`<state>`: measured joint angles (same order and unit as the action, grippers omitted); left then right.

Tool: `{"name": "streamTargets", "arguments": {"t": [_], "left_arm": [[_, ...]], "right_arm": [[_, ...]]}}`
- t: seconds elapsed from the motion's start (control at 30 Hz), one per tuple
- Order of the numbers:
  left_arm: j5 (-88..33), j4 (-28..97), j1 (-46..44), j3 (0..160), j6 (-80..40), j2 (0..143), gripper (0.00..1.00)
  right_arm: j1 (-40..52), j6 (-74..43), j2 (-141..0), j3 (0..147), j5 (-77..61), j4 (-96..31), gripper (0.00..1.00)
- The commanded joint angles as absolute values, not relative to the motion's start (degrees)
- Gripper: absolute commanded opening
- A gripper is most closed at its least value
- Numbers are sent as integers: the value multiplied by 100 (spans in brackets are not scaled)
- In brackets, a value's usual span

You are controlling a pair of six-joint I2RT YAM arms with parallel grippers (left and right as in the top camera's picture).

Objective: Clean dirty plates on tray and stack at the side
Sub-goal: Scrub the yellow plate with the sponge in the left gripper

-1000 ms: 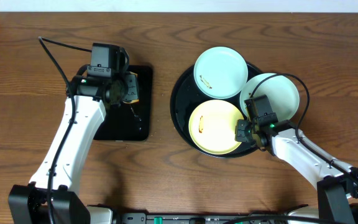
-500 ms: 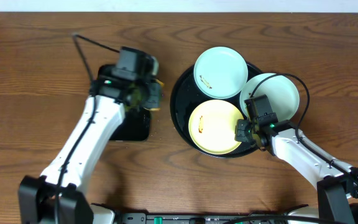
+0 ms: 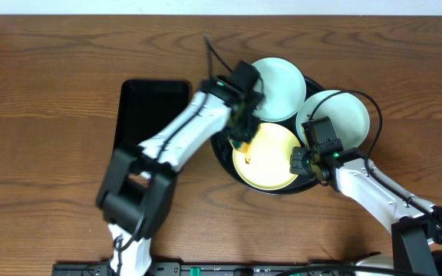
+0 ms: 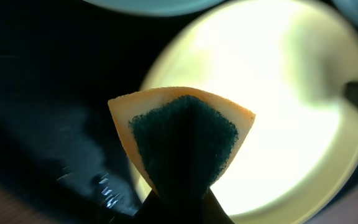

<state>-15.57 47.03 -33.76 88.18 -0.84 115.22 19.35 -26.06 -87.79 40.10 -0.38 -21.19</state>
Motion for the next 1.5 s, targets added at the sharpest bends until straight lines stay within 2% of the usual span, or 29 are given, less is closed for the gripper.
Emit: {"name": "streamTargets", "arguments": {"t": [0.0,0.87,1.47], "left_arm": [[-1282,4657,-3476,8906,93,11804,7],[-1267,3566,-3533,7651,255,12033,7],[-1885,3291,-3551,6976,250,12033,7]], "right_arm": [[1957,-2558,-8777,3977,-25,-2141,1],[1957,-2558,-8777,3972,-25,-2143,1],[1957,-2558,-8777,3972,-27,-2143,1]]}}
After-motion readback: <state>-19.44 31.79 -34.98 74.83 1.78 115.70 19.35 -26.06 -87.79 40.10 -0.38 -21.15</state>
